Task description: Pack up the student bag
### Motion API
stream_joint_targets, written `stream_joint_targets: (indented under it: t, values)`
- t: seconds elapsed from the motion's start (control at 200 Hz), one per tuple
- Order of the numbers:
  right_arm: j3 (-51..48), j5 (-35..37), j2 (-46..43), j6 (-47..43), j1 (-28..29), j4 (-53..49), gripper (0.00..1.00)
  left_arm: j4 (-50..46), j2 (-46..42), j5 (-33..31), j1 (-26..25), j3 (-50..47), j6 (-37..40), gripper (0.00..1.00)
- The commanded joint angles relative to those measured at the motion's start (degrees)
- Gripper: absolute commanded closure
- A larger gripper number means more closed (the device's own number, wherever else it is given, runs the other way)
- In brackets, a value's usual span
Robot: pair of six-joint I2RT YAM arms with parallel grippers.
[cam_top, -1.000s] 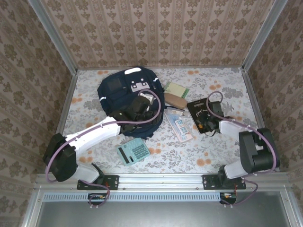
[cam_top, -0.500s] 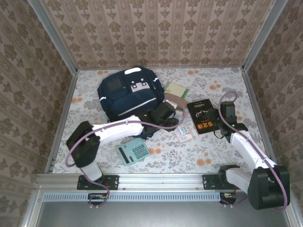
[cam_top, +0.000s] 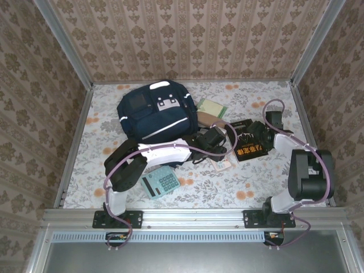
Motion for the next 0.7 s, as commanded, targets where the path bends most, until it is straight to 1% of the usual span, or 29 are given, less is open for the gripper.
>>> stream_joint_targets:
  t: [0.0,0.09,0.195,0.295,0.405,0.465,0.495,0.585,0.645,0.695]
  values:
    - [2.08,-4.14,3.50,-0.21,-1.01,1.15,0.12,1.32,0.09,0.40,-0.23,1.15,-0.95,0.48]
    - [0.54,-6.80,4.16,1.23,-1.05,2.27,0.13,1.31,0.26,0.28,0.00,1.13,-0.92,0.48]
    - [-2.44,-9.88,2.48,2.93,-0.97,2.42,0.15,1.21,0.75,0.63,0.23,1.54,-0.93,0.49]
    - [-6.70,-14.65,-0.77,5.12,-0.50,4.47,0.18,0.95,1.12,0.46,0.65,1.89,-0.95,0.51]
    - [-10.76,-16.20,-5.80,5.29,0.91,3.53,0.20,0.79,2.12,0.89,1.46,2.70,-1.23,0.52]
    - [-12.63,-15.87,-8.38,5.00,1.32,2.63,0.20,0.93,2.96,1.31,1.85,3.35,-1.37,0.52]
    - [-13.43,-15.38,-11.99,4.58,1.34,1.93,0.21,0.87,3.52,1.58,2.01,3.81,-1.50,0.53]
    - [-14.89,-13.01,-17.31,3.02,1.54,-0.10,0.21,0.89,5.41,2.68,2.32,5.65,-1.91,0.54]
    - [-15.55,-10.64,-20.35,2.04,1.50,-1.07,0.21,0.61,7.09,3.34,2.51,7.16,-2.30,0.55]
    - [-15.99,-9.45,-21.90,1.47,1.50,-1.03,0.21,0.38,8.55,4.07,2.82,8.41,-2.56,0.58]
